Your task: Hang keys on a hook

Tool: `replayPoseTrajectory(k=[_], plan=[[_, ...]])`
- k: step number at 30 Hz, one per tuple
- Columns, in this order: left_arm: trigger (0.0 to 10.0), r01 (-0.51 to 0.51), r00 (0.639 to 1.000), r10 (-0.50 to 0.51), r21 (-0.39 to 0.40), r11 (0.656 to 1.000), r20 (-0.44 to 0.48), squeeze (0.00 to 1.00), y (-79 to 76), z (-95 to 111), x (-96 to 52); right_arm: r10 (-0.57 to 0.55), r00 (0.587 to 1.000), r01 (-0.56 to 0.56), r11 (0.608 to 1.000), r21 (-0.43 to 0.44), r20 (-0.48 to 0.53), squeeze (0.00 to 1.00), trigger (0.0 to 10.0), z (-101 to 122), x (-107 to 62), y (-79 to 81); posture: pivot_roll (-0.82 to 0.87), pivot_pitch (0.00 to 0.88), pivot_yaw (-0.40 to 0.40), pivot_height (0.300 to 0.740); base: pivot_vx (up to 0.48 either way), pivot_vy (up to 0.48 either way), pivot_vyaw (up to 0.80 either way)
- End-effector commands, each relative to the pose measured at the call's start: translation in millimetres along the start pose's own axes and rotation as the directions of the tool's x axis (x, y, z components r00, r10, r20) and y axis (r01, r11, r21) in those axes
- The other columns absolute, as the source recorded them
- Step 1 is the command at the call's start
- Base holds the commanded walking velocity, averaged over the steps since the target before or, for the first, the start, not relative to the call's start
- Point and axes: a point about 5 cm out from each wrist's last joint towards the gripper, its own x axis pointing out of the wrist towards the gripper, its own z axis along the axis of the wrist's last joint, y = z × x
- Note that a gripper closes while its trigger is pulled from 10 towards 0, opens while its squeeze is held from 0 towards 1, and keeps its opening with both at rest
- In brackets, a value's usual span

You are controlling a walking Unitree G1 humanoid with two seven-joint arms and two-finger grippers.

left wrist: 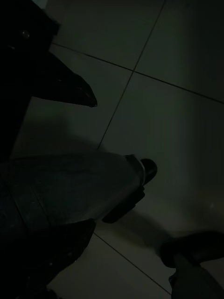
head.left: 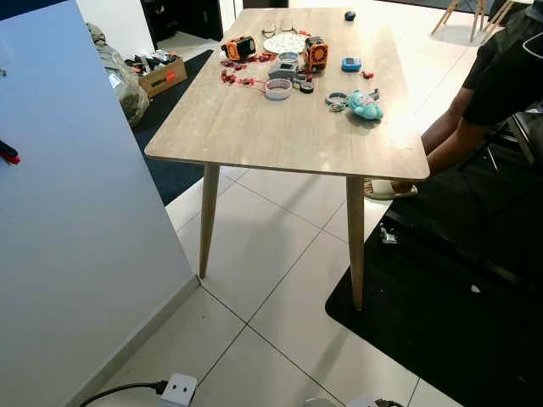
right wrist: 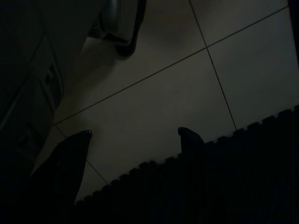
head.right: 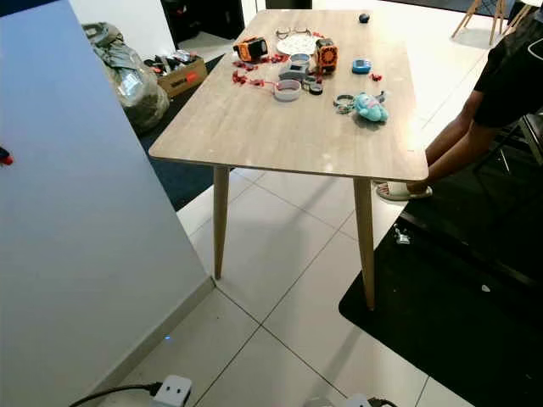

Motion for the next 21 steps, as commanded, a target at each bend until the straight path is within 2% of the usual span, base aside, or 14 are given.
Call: replayPoseTrajectory(k=[1, 21], plan=[[10.0, -0.002, 0.999, 0.002, 0.008, 1.000, -0.032, 0.00, 1.0, -7.9, -0.7, 0.009, 1.000, -0.009, 1.000, -0.001, -0.002, 0.00, 10.0, -2.2, 0.3, 4.7, -0.13, 0.083, 0.095, 0.740, 0.000, 0.000, 0.00], [10.0, 0.000, 0.999, 0.000, 0.002, 1.000, -0.035, 0.00, 1.1, -8.8, -0.8, 0.010, 1.000, -0.010, 1.000, -0.005, -0.002, 0.00, 10.0, -2.4, 0.3, 5.1, -0.13, 0.086, 0.096, 0.740, 0.000, 0.000, 0.00]])
